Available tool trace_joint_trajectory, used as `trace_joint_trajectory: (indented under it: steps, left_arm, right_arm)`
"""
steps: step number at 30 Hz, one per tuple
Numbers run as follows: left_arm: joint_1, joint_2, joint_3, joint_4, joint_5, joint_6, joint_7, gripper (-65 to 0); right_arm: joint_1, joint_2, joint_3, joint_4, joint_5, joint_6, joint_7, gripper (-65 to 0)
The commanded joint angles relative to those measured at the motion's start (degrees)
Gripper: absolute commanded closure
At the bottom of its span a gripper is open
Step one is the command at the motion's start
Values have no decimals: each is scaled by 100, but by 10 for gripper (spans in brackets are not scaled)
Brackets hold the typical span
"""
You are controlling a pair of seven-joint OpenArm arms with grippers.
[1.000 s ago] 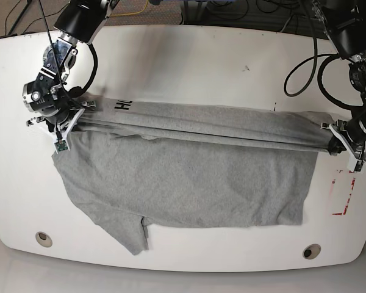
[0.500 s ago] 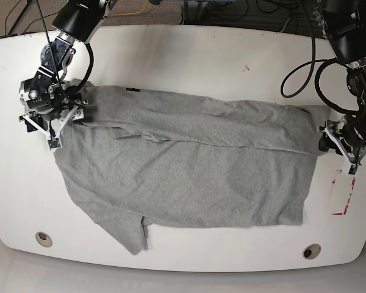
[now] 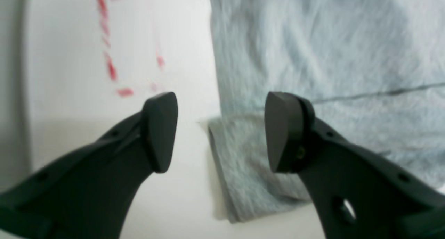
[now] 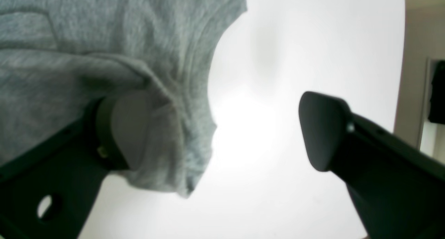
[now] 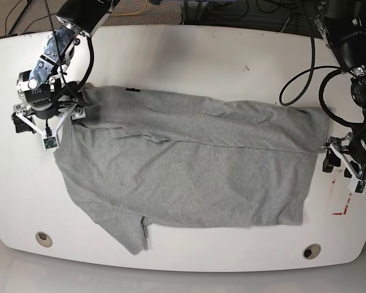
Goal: Layout the t-shirt on the table in an organized manner, then fold the t-shirt properly
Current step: 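Drag the held edge toward the robot and open both grippers, then grasp the shoulder corners with both grippers and pull them toward the robot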
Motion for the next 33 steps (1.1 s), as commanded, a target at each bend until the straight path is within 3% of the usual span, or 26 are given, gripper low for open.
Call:
trace_joint_trajectory:
  steps: [1,10,21,26,33]
  left_arm:
    - [19,-163,-34,245,-40,-28,-80,-367]
    - [449,-233,-52,351,-66,-28,-88,-367]
    - [889,-101,-729,430,-75,-28,-88,-367]
    - [942,-83,-922,377,-31,-28,-88,-367]
    - [1038,-83,-1019,289,-40,-28,-88,-367]
  right_arm:
    - [-38,27,8,109,31,-10,76,-648]
    - [-223,-334,272,-5,39,-10,111,-648]
    - [-135,-369,800,-1051,48,-10,516,-645]
    - [-126,-299,984,-1517,409,-10,674,-582]
    - [-126,-52,1019,-2010,804,-10,674,-430]
